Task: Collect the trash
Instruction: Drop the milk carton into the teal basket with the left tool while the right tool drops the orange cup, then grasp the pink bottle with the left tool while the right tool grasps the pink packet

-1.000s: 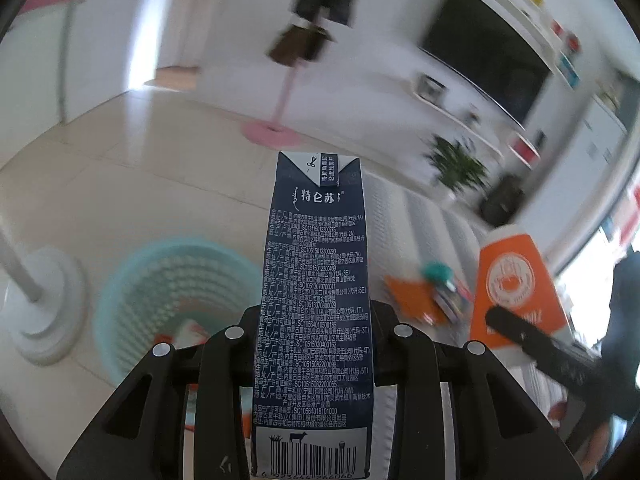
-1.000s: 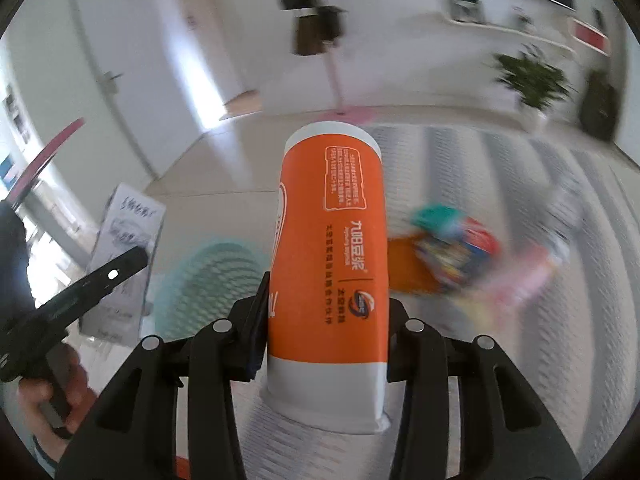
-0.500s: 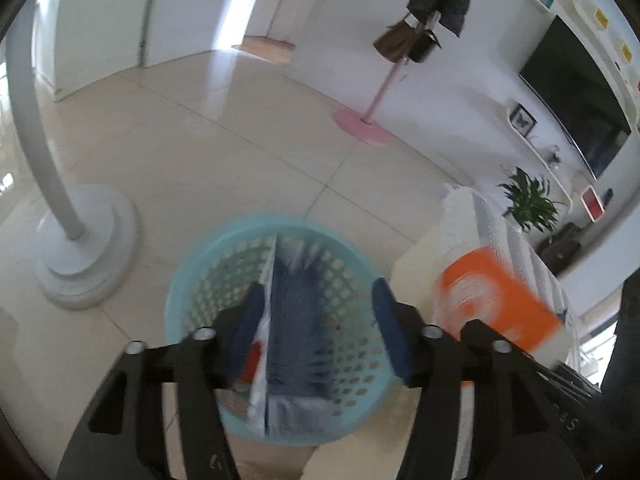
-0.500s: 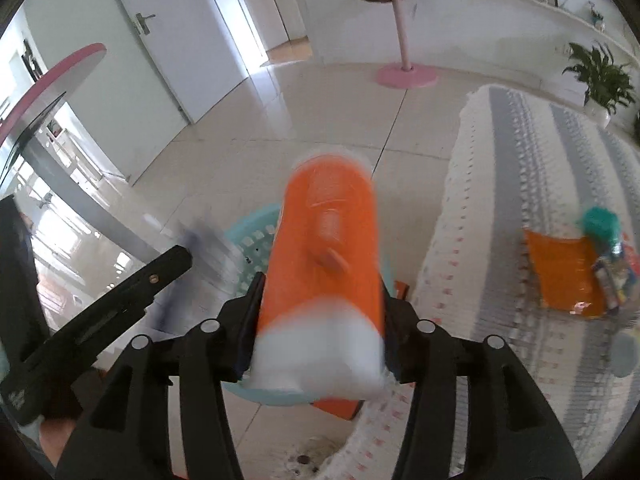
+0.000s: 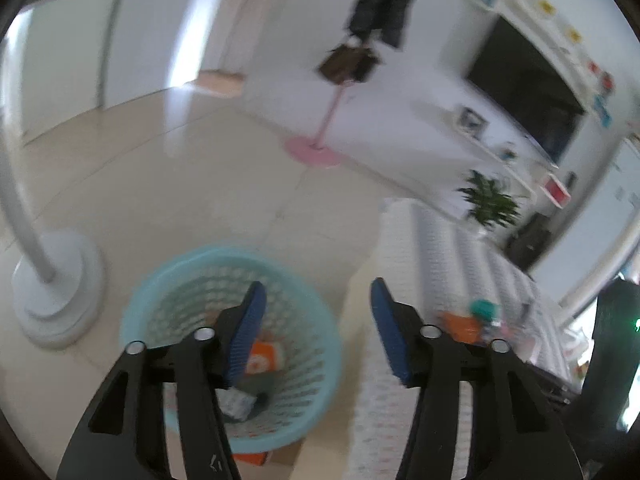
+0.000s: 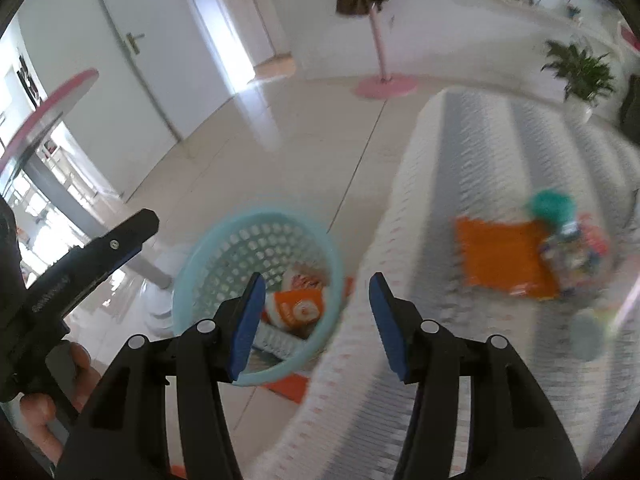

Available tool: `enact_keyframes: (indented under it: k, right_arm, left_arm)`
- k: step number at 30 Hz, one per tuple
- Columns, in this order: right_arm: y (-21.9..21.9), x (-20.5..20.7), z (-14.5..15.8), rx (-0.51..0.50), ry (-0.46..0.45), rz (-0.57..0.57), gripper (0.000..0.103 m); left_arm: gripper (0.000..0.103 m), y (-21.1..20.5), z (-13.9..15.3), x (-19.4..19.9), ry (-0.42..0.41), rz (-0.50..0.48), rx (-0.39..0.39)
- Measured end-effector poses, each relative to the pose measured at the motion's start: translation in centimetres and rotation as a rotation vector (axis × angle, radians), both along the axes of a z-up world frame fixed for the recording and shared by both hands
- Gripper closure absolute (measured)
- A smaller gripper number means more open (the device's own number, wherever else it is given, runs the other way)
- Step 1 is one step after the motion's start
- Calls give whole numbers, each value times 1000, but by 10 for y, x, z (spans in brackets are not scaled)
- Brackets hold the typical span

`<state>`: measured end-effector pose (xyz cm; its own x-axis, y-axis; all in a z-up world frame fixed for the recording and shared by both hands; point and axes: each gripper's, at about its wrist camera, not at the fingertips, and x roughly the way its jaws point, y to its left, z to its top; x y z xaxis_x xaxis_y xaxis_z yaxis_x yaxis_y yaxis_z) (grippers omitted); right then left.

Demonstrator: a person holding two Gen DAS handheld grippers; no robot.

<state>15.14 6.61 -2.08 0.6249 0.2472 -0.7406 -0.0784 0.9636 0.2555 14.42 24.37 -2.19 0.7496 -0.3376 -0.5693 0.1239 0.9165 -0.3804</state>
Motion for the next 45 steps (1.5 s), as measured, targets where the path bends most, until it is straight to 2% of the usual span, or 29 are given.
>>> enact_keyframes:
  k: [4, 8, 11, 13, 18, 20, 22, 27, 31, 37, 41, 44, 45]
  right_arm:
    - [-47, -31, 35, -61, -94, -59, 52]
    - [-108, -80, 56, -143, -134, -151, 52]
    - [-156, -120, 51, -168, -106, -225, 52]
    - [-183, -144, 43, -169, -79, -274, 52]
    - [-227, -201, 8, -177, 3, -353, 52]
    - [-230, -216, -6, -176, 35, -352, 52]
    - [-229, -226, -20, -174, 63, -358, 43]
    - [-228, -229, -52, -137, 131, -347, 42]
    - [-225, -225, -65, -128, 161, -340, 38]
    - [-224, -220, -85, -82, 208, -317, 38]
    - [-210, -217, -89, -168, 206, -306, 38]
    - [-207, -216, -90, -185, 205, -305, 39]
    - [-207, -217, -90, -192, 202, -307, 46]
  left_arm:
    - [55, -48, 14, -15, -58, -145, -28]
    - [55, -109, 20, -27, -63, -313, -40]
    - [55, -160, 17, -35, -47, -432, -6]
    - [55, -196, 12, -41, -39, -504, 42]
    - [55, -253, -8, -38, 12, -607, 75]
    - [47, -274, -19, -35, 30, -645, 107]
    - [40, -296, -32, -31, 43, -680, 171]
    - [39, -337, -61, -16, 66, -714, 333]
    - [39, -358, -78, -8, 70, -726, 420]
    - [41, -372, -93, -5, 85, -766, 489]
    - [45, -373, -94, -12, 83, -758, 518]
    - [50, -366, -93, -17, 109, -753, 496]
    - [51, -363, -91, -20, 120, -750, 483]
